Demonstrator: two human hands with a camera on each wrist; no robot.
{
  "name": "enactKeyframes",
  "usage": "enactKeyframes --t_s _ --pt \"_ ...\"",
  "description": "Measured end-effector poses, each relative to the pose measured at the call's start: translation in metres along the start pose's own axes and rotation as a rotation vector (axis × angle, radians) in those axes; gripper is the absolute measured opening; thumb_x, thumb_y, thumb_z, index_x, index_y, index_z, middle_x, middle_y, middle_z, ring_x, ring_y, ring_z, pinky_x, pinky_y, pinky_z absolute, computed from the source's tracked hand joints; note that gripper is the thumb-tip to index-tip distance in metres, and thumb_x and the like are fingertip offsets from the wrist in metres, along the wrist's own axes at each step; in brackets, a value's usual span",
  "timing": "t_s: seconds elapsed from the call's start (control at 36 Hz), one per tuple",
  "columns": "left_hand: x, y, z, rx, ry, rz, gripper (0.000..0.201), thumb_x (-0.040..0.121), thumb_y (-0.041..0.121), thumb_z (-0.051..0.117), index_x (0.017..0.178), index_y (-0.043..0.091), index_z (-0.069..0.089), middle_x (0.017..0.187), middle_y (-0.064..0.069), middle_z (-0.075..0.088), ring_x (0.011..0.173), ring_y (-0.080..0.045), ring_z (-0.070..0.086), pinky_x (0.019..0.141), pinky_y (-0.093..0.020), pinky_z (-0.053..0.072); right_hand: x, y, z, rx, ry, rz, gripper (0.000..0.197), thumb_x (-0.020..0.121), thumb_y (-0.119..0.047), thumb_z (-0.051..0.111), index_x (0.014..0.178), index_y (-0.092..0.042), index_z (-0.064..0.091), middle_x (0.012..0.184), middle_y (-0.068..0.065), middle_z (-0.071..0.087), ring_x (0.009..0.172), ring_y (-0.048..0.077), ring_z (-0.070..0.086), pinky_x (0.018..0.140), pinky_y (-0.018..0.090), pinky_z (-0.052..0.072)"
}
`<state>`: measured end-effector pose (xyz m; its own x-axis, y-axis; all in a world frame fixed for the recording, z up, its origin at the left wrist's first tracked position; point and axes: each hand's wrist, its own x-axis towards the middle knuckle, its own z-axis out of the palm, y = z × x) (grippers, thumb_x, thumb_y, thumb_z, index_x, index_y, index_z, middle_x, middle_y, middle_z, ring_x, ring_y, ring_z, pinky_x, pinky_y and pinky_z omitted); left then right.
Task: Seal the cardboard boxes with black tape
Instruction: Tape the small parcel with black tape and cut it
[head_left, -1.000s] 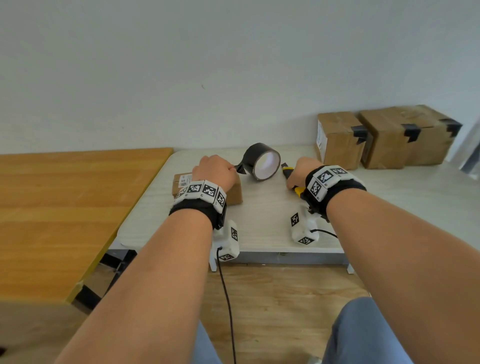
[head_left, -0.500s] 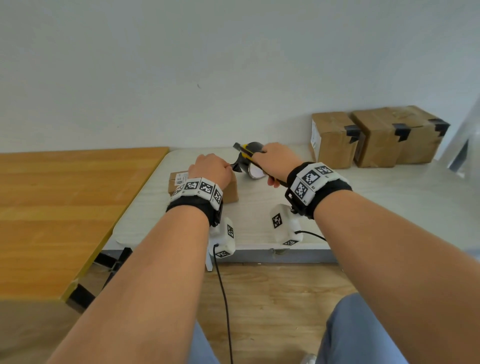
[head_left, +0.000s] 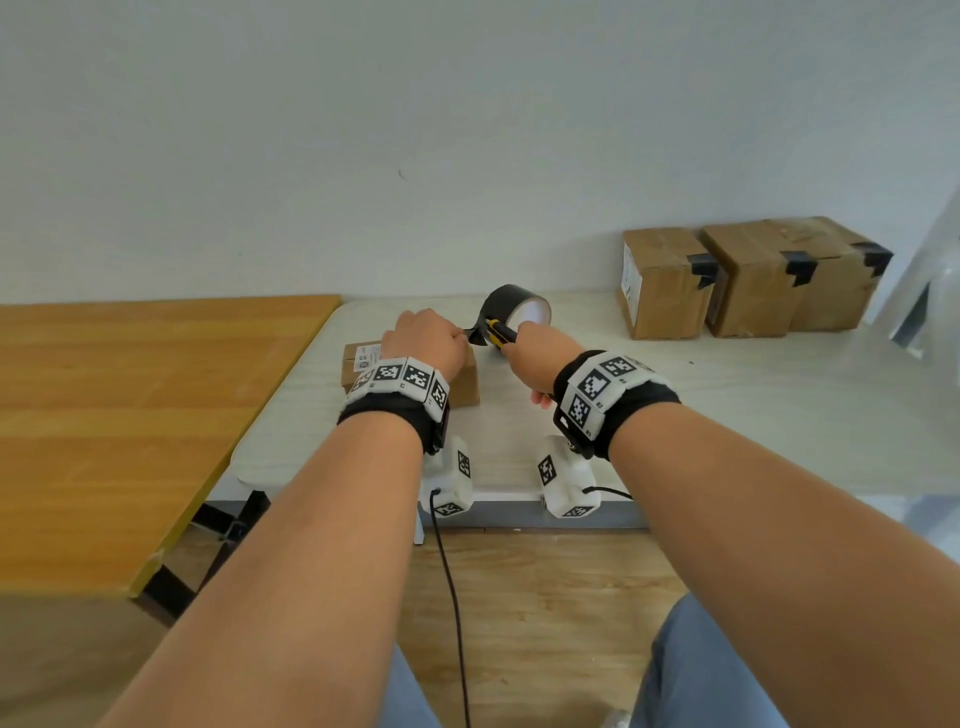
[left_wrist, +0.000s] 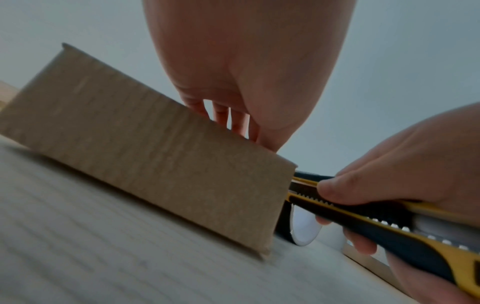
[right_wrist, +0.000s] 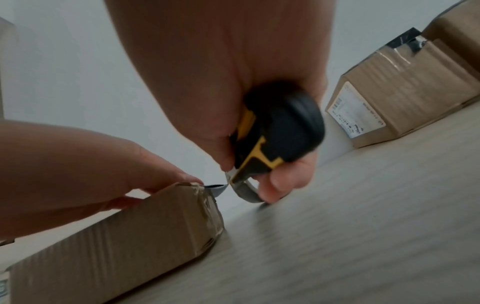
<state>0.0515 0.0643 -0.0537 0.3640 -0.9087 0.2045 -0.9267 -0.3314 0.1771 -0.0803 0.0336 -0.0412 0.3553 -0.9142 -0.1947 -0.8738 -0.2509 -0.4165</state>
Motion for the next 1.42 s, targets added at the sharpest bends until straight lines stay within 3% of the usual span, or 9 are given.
enactKeyframes --t_s 0.17,0.31,0.47,0.56,0.64,0.92,1.11,1.22,1.42 --pt "0.001 -0.002 0.002 -0.035 0.014 -0.003 0.036 0.096 0.035 0.041 0.095 0.019 0.073 0.099 -0.006 0.063 0.109 -0.027 0.049 0.082 -0.040 0.041 0.002 -0.010 -0.002 -0.233 -0.115 0.043 0.025 0.103 -0.013 0.036 0.110 0.006 0.051 0.130 0.018 0.056 0.062 0.026 0.045 0.062 0.031 0.046" --pt "0.001 -0.003 0.002 -0.052 0.019 -0.006 0.037 0.096 0.035 0.041 0.086 0.015 0.070 0.096 -0.006 0.063 0.107 -0.027 0.049 0.084 -0.041 0.043 -0.005 -0.017 -0.005 -0.380 -0.163 0.049 0.038 0.102 -0.011 0.037 0.139 0.001 0.038 0.118 0.015 0.060 0.056 0.021 0.039 0.050 0.028 0.033" --pt "0.004 -0.005 0.006 -0.086 0.018 -0.016 0.035 0.092 0.034 0.042 0.069 0.016 0.060 0.083 -0.005 0.058 0.100 -0.026 0.050 0.079 -0.040 0.041 -0.010 -0.025 -0.004 -0.389 -0.178 0.058 0.021 0.103 -0.012 0.035 0.111 0.001 0.049 0.131 0.014 0.053 0.055 0.021 0.035 0.049 0.027 0.030" --pt "0.005 -0.006 0.007 -0.118 0.024 -0.028 0.033 0.092 0.034 0.044 0.063 0.019 0.052 0.080 -0.004 0.055 0.098 -0.026 0.050 0.079 -0.041 0.041 -0.008 -0.029 -0.002 -0.361 -0.188 0.069 0.027 0.104 -0.013 0.036 0.122 0.002 0.049 0.113 0.013 0.056 0.077 0.025 0.054 0.066 0.028 0.045" --pt "0.005 -0.007 0.007 -0.129 0.018 -0.026 0.032 0.091 0.032 0.044 0.064 0.019 0.052 0.080 -0.005 0.056 0.099 -0.027 0.050 0.080 -0.041 0.042 -0.009 -0.031 -0.001 -0.354 -0.151 0.051 0.038 0.103 -0.015 0.035 0.137 0.001 0.040 0.139 0.013 0.048 0.127 0.027 0.049 0.103 0.033 0.038" --pt "0.005 -0.009 0.010 -0.182 0.034 -0.041 0.036 0.086 0.033 0.047 0.052 0.021 0.046 0.077 -0.005 0.057 0.088 -0.026 0.053 0.076 -0.039 0.043 0.008 -0.029 0.014 -0.278 -0.178 0.151 0.040 0.102 -0.019 0.039 0.138 -0.001 0.041 0.142 0.014 0.045 0.132 0.027 0.044 0.109 0.034 0.030" --pt "0.000 -0.007 0.004 -0.157 0.018 0.016 0.032 0.091 0.031 0.046 0.072 0.018 0.068 0.075 -0.002 0.056 0.090 -0.028 0.055 0.083 -0.043 0.047 0.016 -0.022 0.014 -0.191 -0.098 0.054 0.028 0.101 -0.021 0.041 0.119 -0.004 0.053 0.123 0.014 0.059 0.108 0.028 0.058 0.086 0.035 0.044" --pt "-0.004 -0.008 0.003 -0.126 0.013 0.061 0.037 0.093 0.030 0.045 0.060 0.024 0.060 0.077 -0.003 0.059 0.090 -0.028 0.056 0.084 -0.042 0.047 0.013 -0.014 0.006 -0.162 -0.061 0.019 0.015 0.100 -0.018 0.041 0.101 -0.005 0.048 0.075 0.009 0.050 0.066 0.026 0.053 0.057 0.032 0.041" --pt "-0.003 -0.007 0.000 -0.113 -0.025 0.077 0.032 0.096 0.030 0.042 0.102 0.030 0.074 0.090 -0.004 0.068 0.091 -0.026 0.058 0.086 -0.043 0.049 0.002 0.004 -0.006 -0.052 0.038 -0.009 0.012 0.097 -0.014 0.040 0.099 -0.005 0.048 0.068 0.007 0.046 0.054 0.019 0.045 0.047 0.025 0.037"
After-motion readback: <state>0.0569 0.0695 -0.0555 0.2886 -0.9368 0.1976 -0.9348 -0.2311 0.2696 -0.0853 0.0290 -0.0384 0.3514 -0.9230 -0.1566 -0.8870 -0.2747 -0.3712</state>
